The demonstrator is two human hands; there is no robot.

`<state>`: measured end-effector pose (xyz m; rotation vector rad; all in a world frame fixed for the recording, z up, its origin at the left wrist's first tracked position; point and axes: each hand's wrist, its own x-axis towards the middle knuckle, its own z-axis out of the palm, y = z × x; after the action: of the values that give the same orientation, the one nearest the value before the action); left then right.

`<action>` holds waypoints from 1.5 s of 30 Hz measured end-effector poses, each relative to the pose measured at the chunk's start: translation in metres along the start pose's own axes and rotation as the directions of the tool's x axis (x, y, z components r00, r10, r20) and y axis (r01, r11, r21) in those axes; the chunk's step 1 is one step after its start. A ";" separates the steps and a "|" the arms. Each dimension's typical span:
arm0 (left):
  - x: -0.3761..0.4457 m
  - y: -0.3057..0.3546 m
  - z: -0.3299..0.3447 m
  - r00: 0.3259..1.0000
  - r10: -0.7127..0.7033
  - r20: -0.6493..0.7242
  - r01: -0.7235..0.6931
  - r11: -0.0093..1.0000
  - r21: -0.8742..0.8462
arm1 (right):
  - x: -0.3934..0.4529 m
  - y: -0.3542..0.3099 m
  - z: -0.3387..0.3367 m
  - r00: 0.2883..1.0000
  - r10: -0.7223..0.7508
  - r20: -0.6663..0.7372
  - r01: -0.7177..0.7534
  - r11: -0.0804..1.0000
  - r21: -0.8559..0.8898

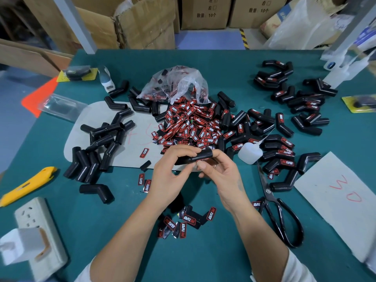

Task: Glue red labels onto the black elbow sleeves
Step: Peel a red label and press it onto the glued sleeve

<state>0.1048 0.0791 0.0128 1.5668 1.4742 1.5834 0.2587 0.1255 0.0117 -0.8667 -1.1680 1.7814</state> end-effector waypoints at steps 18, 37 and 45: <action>0.005 -0.008 -0.005 0.988 -0.154 0.027 0.157 0.974 -0.166 | -0.001 -0.003 -0.001 1.000 -0.023 0.019 0.026 0.988 -0.153; 0.005 -0.015 -0.003 0.973 -0.227 0.048 0.232 0.952 -0.198 | 0.000 0.001 -0.006 1.000 0.010 0.013 -0.008 0.988 -0.157; 0.005 -0.013 -0.004 0.965 -0.251 0.072 0.260 0.945 -0.196 | 0.000 0.001 -0.006 1.000 0.026 0.006 -0.024 0.985 -0.171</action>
<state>0.0959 0.0866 0.0046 1.2341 1.3783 1.4842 0.2636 0.1278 0.0089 -0.9781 -1.3352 1.7246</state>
